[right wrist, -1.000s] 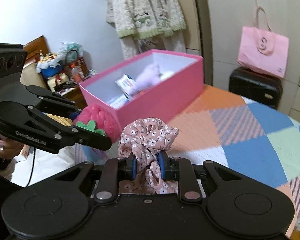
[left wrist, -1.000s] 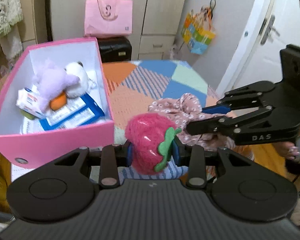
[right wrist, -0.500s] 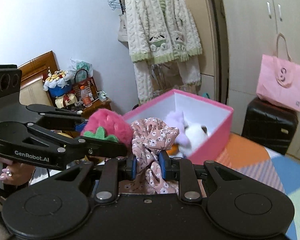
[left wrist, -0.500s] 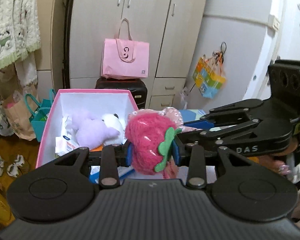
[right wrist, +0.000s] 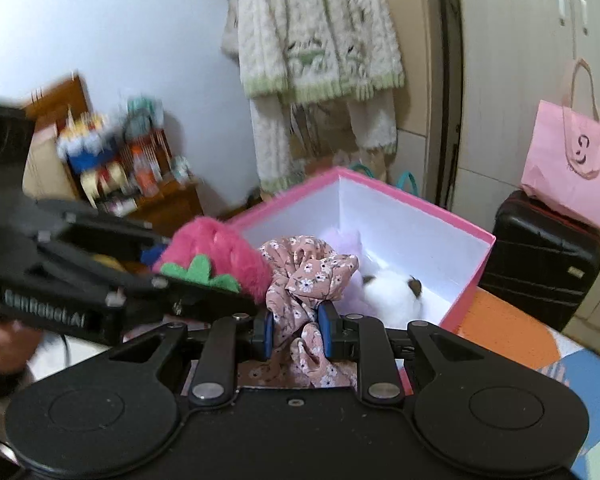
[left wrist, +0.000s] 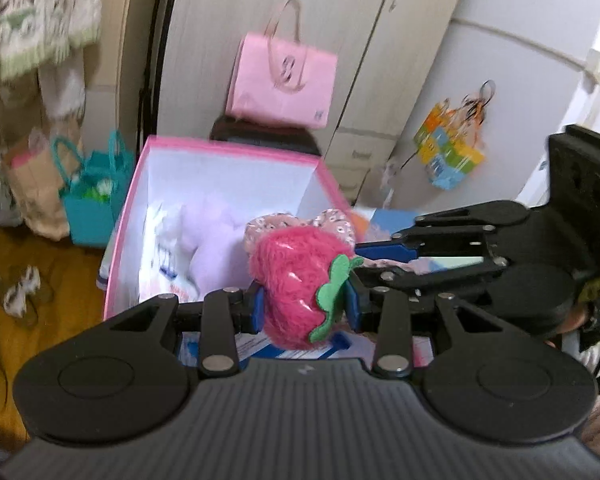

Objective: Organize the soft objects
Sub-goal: 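Carry the strawberry plush and scrunchie over the pink box with both grippers, then open both grippers to drop the strawberry plush and scrunchie into the box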

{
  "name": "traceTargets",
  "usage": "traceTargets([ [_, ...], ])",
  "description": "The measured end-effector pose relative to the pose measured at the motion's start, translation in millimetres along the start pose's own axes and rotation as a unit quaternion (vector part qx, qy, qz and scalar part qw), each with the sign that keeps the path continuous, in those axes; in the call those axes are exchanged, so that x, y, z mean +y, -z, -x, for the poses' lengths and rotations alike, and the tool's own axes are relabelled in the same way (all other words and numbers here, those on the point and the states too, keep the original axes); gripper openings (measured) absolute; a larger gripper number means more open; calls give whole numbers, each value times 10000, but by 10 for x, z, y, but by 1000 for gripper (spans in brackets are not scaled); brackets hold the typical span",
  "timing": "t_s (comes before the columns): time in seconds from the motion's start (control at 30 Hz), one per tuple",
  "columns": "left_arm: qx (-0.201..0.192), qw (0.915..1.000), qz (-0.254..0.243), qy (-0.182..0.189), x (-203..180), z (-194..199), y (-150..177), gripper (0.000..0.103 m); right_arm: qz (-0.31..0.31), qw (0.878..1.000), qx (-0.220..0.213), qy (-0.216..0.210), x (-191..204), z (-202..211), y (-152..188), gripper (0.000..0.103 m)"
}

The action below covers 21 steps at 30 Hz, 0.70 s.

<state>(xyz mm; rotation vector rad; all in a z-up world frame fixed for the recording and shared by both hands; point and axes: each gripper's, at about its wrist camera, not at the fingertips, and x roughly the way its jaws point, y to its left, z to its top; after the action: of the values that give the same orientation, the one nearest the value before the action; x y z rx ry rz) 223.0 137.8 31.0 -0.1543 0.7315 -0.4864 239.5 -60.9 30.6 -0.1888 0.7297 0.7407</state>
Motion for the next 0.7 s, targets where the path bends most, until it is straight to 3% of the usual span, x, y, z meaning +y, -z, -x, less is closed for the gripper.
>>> traceTargets([
  [0.27, 463, 9955, -53, -824, 168, -431, 52, 36, 573, 9959, 422, 550, -52, -275, -23, 31],
  [0.5, 703, 9935, -245, -855, 122, -552, 30, 39, 654, 9945, 299, 758, -72, -269, 38, 38],
  [0.6, 712, 9937, -191, -846, 130, -559, 33, 41, 642, 9938, 261, 866, -60, -237, 56, 51],
  [0.7, 700, 9931, -204, -922, 115, -571, 50, 41, 566, 9945, 124, 875, -57, -171, 63, 53],
])
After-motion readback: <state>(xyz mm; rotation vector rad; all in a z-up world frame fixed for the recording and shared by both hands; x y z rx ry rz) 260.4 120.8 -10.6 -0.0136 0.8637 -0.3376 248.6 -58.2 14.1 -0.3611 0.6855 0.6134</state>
